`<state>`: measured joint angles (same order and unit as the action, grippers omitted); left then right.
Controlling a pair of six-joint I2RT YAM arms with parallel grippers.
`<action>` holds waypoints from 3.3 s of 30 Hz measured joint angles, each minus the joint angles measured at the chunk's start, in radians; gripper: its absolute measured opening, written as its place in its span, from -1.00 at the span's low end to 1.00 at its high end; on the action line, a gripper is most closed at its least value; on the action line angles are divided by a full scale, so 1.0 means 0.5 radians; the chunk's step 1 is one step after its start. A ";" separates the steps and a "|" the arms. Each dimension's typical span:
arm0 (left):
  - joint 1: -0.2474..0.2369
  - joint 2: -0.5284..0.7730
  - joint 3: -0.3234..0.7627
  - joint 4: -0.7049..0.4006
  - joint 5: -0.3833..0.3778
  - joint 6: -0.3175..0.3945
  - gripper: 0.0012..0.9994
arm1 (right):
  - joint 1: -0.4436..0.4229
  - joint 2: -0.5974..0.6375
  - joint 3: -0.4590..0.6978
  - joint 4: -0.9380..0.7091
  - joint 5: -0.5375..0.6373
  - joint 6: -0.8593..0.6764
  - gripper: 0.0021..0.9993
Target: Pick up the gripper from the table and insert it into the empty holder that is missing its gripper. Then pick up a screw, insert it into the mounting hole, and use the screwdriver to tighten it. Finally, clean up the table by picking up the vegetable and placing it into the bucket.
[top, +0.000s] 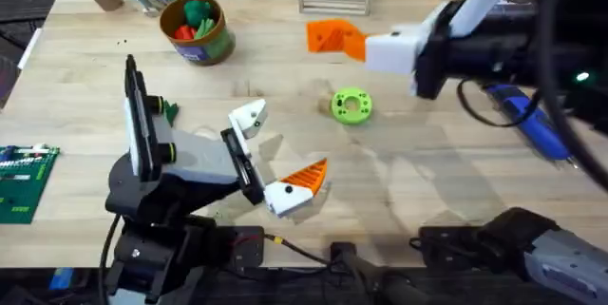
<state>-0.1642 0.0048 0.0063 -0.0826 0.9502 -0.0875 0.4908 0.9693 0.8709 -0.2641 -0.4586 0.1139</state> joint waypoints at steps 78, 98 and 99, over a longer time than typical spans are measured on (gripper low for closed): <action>0.011 0.002 0.000 0.002 -0.061 0.130 0.99 | -0.067 1.374 -0.272 1.640 -1.732 1.534 -0.98; 0.034 0.001 0.000 0.013 -0.185 0.113 0.99 | 0.169 1.374 -0.273 1.890 -1.275 1.752 -0.98; 0.035 0.001 0.000 0.014 -0.190 0.114 0.99 | 0.171 1.374 -0.273 1.909 -1.264 1.744 -0.98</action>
<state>-0.1467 0.0052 0.0063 -0.0754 0.8552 -0.0307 0.5765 1.6562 0.7341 0.6903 -1.0908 0.9860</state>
